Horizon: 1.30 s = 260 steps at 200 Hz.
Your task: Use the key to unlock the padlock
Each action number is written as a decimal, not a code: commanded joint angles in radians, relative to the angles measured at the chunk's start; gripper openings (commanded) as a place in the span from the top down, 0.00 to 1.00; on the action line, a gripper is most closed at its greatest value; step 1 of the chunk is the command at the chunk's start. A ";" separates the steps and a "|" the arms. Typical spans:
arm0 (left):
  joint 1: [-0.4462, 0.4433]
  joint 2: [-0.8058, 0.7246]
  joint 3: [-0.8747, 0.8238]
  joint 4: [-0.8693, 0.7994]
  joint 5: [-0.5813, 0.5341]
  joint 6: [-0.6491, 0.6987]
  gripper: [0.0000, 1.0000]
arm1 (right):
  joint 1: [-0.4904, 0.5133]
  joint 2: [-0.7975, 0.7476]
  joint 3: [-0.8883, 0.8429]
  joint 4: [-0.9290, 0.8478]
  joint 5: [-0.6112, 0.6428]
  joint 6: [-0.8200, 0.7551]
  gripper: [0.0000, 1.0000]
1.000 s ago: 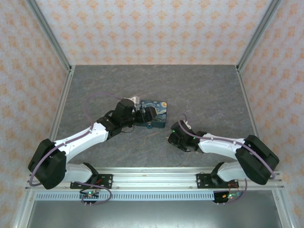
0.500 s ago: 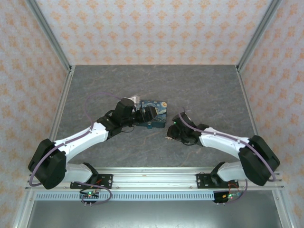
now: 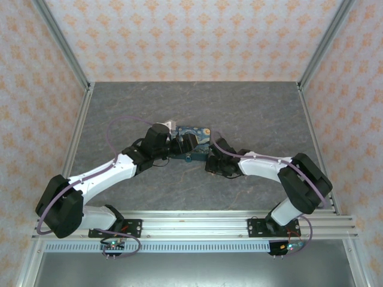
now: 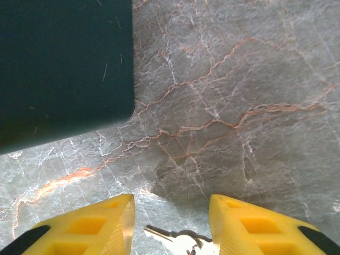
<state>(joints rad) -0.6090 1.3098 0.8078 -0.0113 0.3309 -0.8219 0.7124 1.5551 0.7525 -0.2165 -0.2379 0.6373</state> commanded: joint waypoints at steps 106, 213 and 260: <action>-0.008 0.024 0.034 0.005 -0.024 -0.002 0.00 | 0.072 -0.116 -0.123 -0.021 -0.053 0.064 0.61; -0.008 0.018 0.028 0.003 -0.027 0.000 0.00 | 0.143 -0.015 -0.006 -0.207 0.105 -0.016 0.63; -0.006 0.018 0.028 0.003 -0.029 0.000 0.00 | 0.187 0.051 0.056 -0.276 0.156 -0.038 0.66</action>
<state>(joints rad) -0.6090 1.3312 0.8173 -0.0109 0.3309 -0.8219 0.8730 1.5524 0.7872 -0.4000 -0.1387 0.6247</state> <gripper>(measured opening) 0.999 0.346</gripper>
